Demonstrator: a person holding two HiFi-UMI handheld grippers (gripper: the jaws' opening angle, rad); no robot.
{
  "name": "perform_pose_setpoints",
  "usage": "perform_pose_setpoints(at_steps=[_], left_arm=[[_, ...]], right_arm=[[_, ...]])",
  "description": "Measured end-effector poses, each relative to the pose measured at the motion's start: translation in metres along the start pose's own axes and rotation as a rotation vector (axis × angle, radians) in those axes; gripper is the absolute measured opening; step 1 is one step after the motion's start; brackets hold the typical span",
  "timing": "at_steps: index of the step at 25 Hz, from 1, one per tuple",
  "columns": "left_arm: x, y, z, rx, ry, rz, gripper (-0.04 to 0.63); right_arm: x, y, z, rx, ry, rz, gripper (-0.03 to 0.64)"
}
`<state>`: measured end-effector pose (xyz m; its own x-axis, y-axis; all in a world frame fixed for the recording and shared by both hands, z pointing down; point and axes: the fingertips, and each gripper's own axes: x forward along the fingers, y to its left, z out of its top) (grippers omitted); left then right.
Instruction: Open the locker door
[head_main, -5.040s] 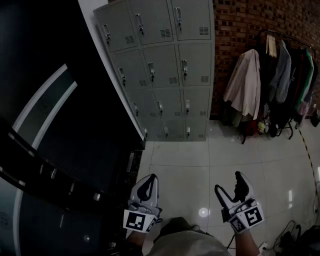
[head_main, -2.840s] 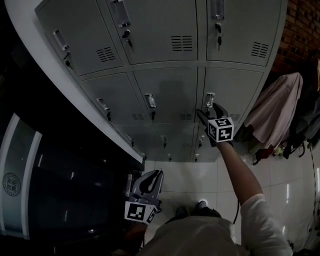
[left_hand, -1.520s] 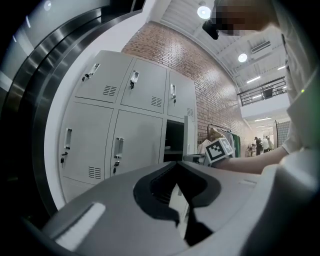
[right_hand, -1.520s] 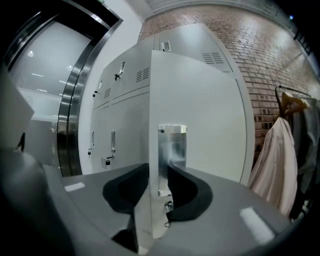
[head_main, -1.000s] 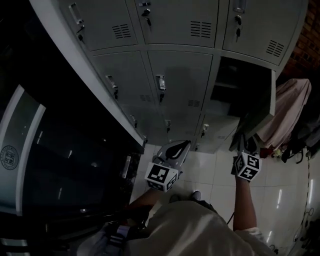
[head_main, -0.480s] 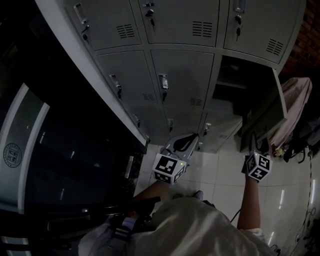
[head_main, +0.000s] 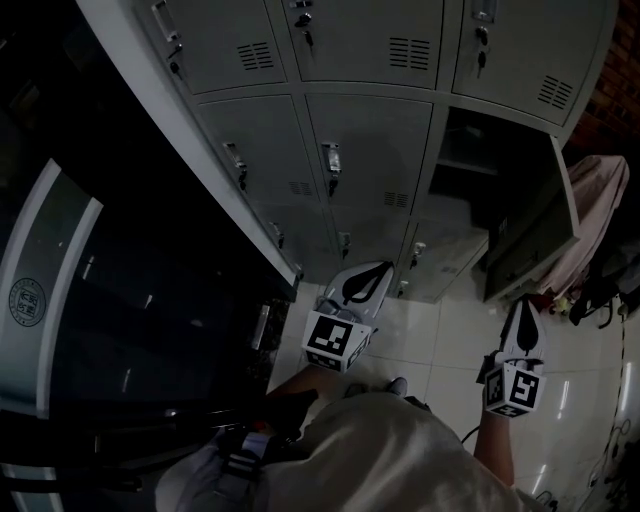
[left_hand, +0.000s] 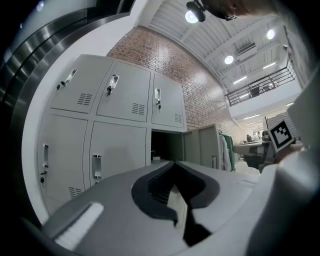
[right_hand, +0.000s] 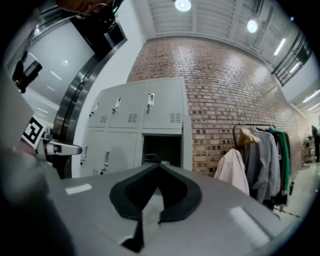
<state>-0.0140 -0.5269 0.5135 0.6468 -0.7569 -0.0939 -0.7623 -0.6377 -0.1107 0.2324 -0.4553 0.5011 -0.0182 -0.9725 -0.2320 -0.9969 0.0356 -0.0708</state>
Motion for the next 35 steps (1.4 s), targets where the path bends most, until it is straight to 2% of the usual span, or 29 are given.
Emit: perform_pose_setpoints(at_steps=[2,5,7,9,11,15,25,29,35], left_arm=[[-0.006,-0.003,0.01,0.009,-0.02,0.005,0.152],[-0.017,-0.006,0.015,-0.035,0.057,0.035,0.152],[-0.019,-0.007,0.015,-0.032,0.073,0.04,0.152],[-0.02,-0.008,0.015,-0.024,0.053,0.029,0.152],[-0.023,-0.007,0.018,-0.006,0.012,0.017,0.153],[-0.035,-0.006,0.02,-0.045,0.073,0.035,0.137],[-0.083,0.001,0.02,-0.043,0.084,0.024,0.137],[-0.102,-0.004,0.028,-0.033,0.088,0.018,0.089],[-0.13,-0.027,0.042,-0.033,0.084,-0.001,0.067]], right_arm=[[0.002,0.015,0.015,-0.014,-0.016,0.058,0.0],[0.003,0.034,0.017,0.021,0.002,0.133,0.002],[0.003,0.039,0.014,0.041,0.008,0.157,0.002],[0.002,0.044,0.014,0.049,0.009,0.172,0.002],[0.0,0.047,0.014,0.051,0.02,0.183,0.002],[-0.003,0.053,0.021,0.047,0.028,0.198,0.002],[-0.038,0.091,0.019,0.082,0.07,0.211,0.002],[-0.056,0.098,0.03,0.067,0.056,0.204,0.002],[-0.088,0.112,0.045,0.076,0.038,0.232,0.002]])
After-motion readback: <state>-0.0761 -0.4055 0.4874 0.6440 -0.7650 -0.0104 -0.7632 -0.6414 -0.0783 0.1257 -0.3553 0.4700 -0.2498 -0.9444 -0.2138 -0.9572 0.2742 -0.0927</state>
